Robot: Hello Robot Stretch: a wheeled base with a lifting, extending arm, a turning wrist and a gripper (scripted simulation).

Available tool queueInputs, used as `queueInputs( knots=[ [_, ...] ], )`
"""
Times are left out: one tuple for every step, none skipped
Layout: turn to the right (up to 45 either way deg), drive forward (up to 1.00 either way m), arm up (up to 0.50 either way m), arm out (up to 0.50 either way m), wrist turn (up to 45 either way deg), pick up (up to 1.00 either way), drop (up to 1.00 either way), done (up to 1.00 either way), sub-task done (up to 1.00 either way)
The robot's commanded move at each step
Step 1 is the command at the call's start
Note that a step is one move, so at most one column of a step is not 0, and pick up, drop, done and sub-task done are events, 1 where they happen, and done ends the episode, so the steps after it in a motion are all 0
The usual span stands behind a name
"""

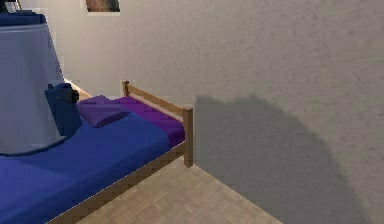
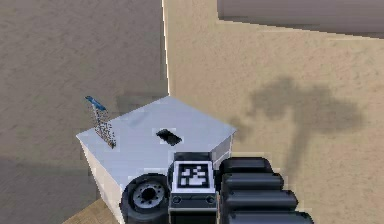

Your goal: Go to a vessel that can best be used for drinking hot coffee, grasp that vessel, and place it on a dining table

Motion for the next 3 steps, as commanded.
queueInputs(
  knots=[
    [-45.0, 0.00, 0.00, 0.00, 0.0, 0.00, 0.00, 0.00, 0.00],
    [-45.0, 0.00, 0.00, 0.00, 0.0, 0.00, 0.00, 0.00, 0.00],
    [-12.0, 0.00, 0.00, 0.00, 0.0, 0.00, 0.00, 0.00, 0.00]
  ],
)
